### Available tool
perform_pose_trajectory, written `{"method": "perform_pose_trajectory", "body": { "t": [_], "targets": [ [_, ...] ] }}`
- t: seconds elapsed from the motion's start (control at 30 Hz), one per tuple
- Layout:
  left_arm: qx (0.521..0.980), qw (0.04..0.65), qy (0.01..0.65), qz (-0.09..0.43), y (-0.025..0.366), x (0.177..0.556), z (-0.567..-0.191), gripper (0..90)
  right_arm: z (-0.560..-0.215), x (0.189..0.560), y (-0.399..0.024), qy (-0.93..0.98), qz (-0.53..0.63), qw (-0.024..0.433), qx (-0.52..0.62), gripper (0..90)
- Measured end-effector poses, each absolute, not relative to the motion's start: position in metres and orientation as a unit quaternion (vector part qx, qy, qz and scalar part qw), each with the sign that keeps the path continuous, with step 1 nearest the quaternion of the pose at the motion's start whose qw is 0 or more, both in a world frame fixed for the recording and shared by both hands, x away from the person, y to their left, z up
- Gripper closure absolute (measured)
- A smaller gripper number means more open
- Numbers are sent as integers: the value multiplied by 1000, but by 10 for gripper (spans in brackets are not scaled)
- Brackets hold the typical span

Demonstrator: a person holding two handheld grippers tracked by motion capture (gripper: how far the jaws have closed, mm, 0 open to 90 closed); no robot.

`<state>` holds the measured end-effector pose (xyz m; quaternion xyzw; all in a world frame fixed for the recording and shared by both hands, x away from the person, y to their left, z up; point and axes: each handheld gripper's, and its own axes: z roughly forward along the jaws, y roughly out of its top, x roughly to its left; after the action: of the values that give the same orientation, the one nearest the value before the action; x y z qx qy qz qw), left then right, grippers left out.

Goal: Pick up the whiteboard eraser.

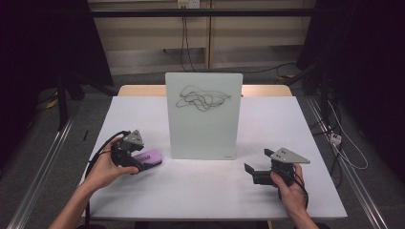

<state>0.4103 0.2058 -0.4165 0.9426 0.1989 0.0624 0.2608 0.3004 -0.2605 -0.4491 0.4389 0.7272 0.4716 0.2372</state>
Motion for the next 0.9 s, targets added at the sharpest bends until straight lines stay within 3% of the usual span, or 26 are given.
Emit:
{"method": "perform_pose_trajectory", "body": {
  "t": [0.17, 0.6, 0.9],
  "targets": [
    [951, 237, 188, 60, 201, 410, -421, 290, -449, 301, -259, 729, 474, 232, 436, 46],
    [953, 224, 190, 71, 200, 412, -424, 389, -449, 300, -258, 735, 474, 230, 428, 42],
    [952, 230, 193, 62, 202, 414, -425, 397, -449, 300, -258, 735, 472, 231, 428, 42]
  ]
}}
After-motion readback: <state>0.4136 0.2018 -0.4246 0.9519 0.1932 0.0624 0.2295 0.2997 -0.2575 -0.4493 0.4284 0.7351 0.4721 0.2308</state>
